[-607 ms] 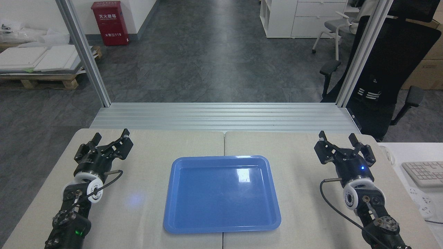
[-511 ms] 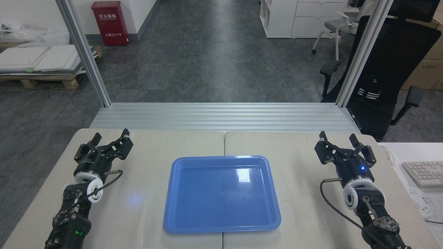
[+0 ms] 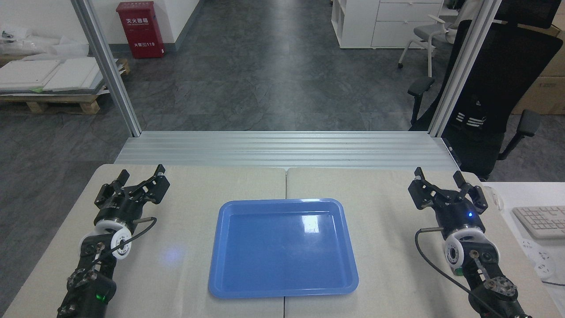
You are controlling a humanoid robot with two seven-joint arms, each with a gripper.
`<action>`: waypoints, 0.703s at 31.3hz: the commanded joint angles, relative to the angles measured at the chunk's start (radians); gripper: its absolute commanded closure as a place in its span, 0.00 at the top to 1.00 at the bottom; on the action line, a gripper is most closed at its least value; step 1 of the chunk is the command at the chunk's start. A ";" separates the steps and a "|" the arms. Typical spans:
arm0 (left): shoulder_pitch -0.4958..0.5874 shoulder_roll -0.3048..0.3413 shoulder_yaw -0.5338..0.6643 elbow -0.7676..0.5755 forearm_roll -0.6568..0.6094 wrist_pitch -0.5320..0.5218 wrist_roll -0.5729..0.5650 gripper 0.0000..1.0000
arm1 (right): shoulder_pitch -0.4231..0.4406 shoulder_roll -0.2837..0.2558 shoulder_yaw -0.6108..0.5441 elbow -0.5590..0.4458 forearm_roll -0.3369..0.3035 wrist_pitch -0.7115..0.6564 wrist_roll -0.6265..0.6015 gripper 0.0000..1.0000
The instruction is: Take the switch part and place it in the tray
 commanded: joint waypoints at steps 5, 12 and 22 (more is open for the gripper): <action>0.000 0.000 0.000 0.000 0.000 -0.001 0.000 1.00 | -0.003 0.006 -0.003 -0.002 -0.021 -0.005 -0.002 0.99; 0.000 0.000 0.000 0.000 0.000 -0.001 0.000 1.00 | -0.014 0.004 -0.003 -0.009 -0.025 -0.023 -0.002 0.99; 0.000 0.000 0.000 0.000 0.000 -0.001 0.000 1.00 | -0.014 -0.006 0.000 -0.031 -0.022 -0.023 0.000 0.99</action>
